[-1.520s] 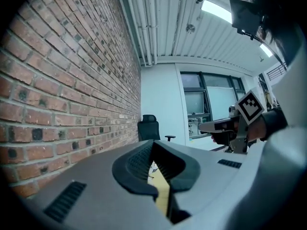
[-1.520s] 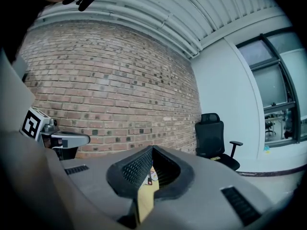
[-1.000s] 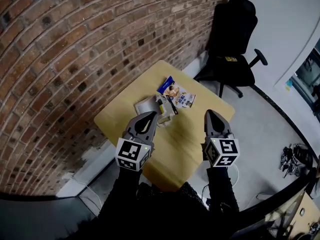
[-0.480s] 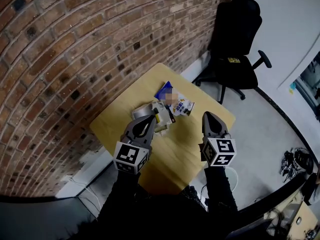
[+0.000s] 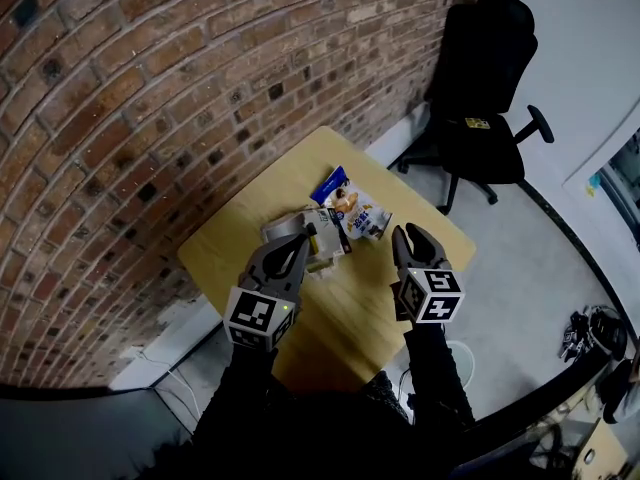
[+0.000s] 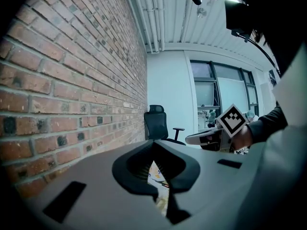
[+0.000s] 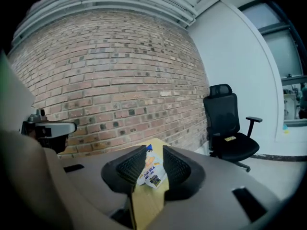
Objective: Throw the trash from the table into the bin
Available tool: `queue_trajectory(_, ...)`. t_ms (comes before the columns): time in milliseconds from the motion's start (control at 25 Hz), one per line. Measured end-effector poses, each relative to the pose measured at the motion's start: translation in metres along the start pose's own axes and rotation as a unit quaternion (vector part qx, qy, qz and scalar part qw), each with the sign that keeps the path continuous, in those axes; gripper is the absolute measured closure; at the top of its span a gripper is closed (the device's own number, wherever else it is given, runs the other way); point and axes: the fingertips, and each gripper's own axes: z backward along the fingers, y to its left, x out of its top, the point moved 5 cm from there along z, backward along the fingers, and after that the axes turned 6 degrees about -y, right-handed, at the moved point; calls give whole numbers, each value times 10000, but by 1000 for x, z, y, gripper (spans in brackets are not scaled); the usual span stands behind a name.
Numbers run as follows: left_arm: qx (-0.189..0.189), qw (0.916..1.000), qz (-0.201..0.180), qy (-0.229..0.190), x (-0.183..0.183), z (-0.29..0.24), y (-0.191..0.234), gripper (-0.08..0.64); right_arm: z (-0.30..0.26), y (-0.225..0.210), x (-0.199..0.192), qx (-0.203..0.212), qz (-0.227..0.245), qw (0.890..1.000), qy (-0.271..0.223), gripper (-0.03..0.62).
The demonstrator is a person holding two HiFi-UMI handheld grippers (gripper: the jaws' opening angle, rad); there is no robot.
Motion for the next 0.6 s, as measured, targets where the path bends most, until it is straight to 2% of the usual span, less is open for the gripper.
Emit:
queue_trajectory(40, 7, 10000, -7, 14, -1, -1, 1, 552, -4, -2, -2, -17, -61, 10000, 23, 476)
queue_trajectory(120, 34, 10000, -19, 68, -3, -3, 2, 552, -14, -6, -6, -56, -138, 9999, 75, 409)
queue_trajectory(240, 63, 9999, -23, 108, -5, -5, 3, 552, -28, -12, -14, -52, -216, 9995, 207, 348)
queue_trajectory(600, 214, 9993, -11, 301, -16, -1, 10, 552, -66, -27, -50, -282, -523, 9948, 828, 333)
